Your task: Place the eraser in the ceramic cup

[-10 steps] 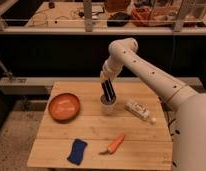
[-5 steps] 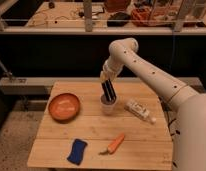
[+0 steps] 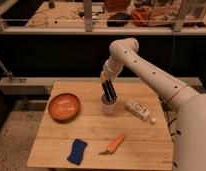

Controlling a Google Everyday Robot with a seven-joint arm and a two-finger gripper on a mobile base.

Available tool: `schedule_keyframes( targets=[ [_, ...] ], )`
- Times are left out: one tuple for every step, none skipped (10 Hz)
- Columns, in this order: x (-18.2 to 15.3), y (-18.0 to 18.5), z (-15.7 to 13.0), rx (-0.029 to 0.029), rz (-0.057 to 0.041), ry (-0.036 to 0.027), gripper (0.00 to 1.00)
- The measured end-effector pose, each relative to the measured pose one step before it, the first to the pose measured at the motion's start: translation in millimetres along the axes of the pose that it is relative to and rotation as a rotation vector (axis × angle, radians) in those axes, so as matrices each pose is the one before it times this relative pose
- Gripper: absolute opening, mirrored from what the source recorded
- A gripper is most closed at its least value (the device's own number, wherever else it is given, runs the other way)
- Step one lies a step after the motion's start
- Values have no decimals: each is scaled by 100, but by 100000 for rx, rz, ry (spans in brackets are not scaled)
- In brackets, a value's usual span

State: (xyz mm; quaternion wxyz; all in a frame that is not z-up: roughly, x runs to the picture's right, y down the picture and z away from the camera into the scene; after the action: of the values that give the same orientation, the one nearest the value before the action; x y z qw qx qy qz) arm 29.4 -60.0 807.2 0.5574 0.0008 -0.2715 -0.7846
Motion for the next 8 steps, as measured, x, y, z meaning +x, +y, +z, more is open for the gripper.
schedule_keyframes(
  targets=[
    [-34,1,2,102,-517,112,3],
    [-16,-26,13,55,-211,31,3],
    [-20,-30,10,48,-201,-17,3],
    [-54,16,20,10,-263,-34,3],
    [-32,-28,18,112,-669,178,3],
    [-64,46,28,20,-1121,60,3],
    [-42,8,52,83,-87,-47,3],
    [-13,-27,3,71,-109,-16,3]
  ],
)
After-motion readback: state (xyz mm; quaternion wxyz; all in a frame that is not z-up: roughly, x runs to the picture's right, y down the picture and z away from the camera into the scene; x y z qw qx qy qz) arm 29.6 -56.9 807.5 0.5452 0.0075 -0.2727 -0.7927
